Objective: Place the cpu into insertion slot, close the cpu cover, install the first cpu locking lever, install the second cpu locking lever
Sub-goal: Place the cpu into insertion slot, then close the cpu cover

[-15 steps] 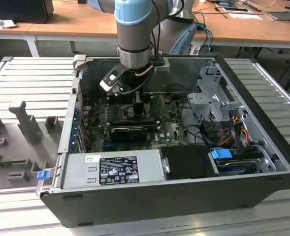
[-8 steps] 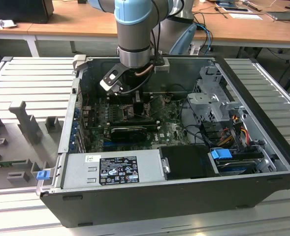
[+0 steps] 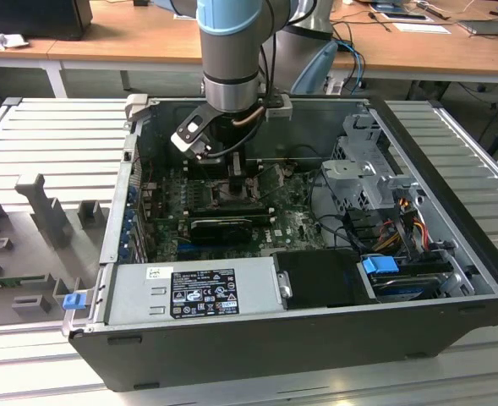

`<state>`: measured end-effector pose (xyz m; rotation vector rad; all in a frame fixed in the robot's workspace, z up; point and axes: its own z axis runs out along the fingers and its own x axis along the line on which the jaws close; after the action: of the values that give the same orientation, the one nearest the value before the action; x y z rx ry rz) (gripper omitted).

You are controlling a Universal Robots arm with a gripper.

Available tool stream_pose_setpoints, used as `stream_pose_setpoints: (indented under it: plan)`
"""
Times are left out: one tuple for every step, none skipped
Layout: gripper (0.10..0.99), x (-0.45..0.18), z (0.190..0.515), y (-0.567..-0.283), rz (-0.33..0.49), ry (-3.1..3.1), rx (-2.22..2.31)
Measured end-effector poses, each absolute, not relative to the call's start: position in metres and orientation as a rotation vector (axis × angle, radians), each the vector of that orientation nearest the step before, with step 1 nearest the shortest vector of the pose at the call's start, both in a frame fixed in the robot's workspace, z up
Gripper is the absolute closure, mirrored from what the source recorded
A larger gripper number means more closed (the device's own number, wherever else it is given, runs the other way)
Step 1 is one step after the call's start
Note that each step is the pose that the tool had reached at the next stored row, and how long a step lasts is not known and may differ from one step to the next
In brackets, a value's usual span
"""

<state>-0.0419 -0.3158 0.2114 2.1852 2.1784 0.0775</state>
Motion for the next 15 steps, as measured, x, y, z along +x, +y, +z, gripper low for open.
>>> stream_pose_setpoints:
  plan:
    - [0.929,-0.0419,0.2116,-0.3159,0.078,2.178,2.185]
    - [0.98,-0.0419,0.2118,-0.3159,0.078,2.178,2.185]
    - [0.98,-0.0419,0.2125,-0.3159,0.077,2.179,2.185]
    - [0.98,-0.0419,0.2131,-0.3159,0.077,2.178,2.185]
    - [0.98,-0.0418,0.2133,-0.3158,0.078,2.179,2.185]
    - [0.98,-0.0419,0.2137,-0.3159,0.077,2.179,2.185]
    - [0.98,-0.0419,0.2144,-0.3159,0.077,2.179,2.185]
    - [0.98,-0.0419,0.215,-0.3159,0.077,2.179,2.185]
    - [0.98,-0.0419,0.2156,-0.3159,0.077,2.178,2.185]
    - [0.98,-0.0419,0.2163,-0.3159,0.077,2.178,2.185]
    - [0.98,-0.0419,0.2175,-0.3159,0.077,2.178,2.185]
    - [0.98,-0.0419,0.2179,-0.3159,0.077,2.179,2.185]
    - [0.98,-0.0418,0.2182,-0.3158,0.077,2.179,2.185]
    - [0.98,-0.0413,0.2184,-0.3159,0.078,2.179,2.185]
    - [0.98,-0.0379,0.2185,-0.316,0.075,2.18,2.187]
